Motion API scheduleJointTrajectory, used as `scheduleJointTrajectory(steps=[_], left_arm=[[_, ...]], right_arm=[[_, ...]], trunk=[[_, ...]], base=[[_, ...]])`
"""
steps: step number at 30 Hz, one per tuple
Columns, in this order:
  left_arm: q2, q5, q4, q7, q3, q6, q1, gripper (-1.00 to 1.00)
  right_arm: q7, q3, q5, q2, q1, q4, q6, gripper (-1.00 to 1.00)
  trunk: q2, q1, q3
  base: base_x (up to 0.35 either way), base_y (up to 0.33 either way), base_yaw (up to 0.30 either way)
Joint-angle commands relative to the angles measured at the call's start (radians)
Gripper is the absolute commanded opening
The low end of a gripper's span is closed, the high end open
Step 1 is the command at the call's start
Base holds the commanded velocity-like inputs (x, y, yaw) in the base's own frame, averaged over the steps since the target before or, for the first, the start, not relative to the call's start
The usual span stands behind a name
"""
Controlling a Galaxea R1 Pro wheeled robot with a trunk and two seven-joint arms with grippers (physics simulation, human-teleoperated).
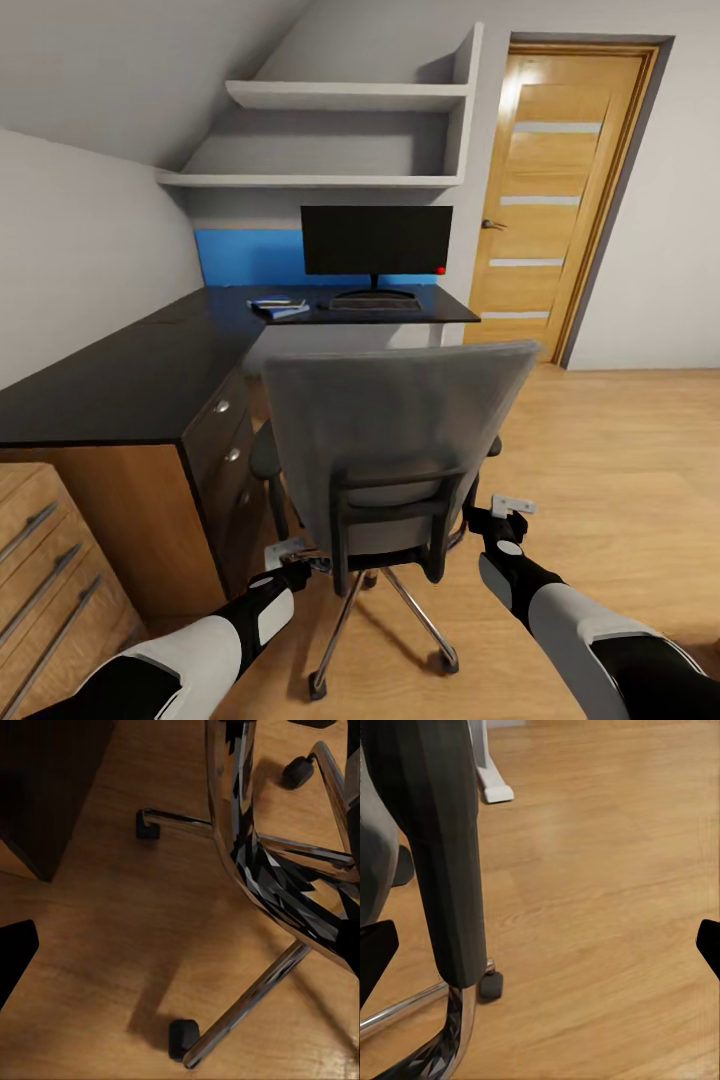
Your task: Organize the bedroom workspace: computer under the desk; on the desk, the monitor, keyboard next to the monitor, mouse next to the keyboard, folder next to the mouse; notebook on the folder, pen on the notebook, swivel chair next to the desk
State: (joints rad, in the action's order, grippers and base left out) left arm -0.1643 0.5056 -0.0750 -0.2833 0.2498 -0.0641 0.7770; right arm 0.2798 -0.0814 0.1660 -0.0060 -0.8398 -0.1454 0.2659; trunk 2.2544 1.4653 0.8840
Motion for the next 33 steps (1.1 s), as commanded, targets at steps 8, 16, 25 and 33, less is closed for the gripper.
scheduleJointTrajectory(steps=[8, 16, 25, 33], left_arm=[[-0.001, 0.008, 0.000, -0.004, 0.022, -0.002, 0.002, 1.00], [0.000, 0.008, 0.000, -0.004, 0.022, -0.002, 0.001, 1.00], [0.000, 0.008, 0.000, -0.004, 0.022, -0.002, 0.002, 1.00], [0.000, 0.008, 0.000, -0.004, 0.022, -0.002, 0.002, 1.00]], right_arm=[[0.001, -0.014, 0.006, 0.000, -0.001, 0.000, 0.003, 1.00], [0.001, -0.014, 0.006, 0.000, -0.001, 0.000, 0.003, 1.00], [0.000, -0.014, 0.006, 0.000, -0.001, 0.000, 0.003, 1.00], [0.001, -0.014, 0.006, 0.004, -0.001, 0.000, 0.003, 1.00]], trunk=[[0.000, 0.000, 0.001], [0.000, 0.000, 0.001], [0.000, 0.000, 0.001], [0.000, 0.000, 0.001]], base=[[0.327, -0.118, 0.000], [0.327, -0.114, 0.000], [0.327, -0.013, 0.000], [0.327, 0.000, 0.000]])
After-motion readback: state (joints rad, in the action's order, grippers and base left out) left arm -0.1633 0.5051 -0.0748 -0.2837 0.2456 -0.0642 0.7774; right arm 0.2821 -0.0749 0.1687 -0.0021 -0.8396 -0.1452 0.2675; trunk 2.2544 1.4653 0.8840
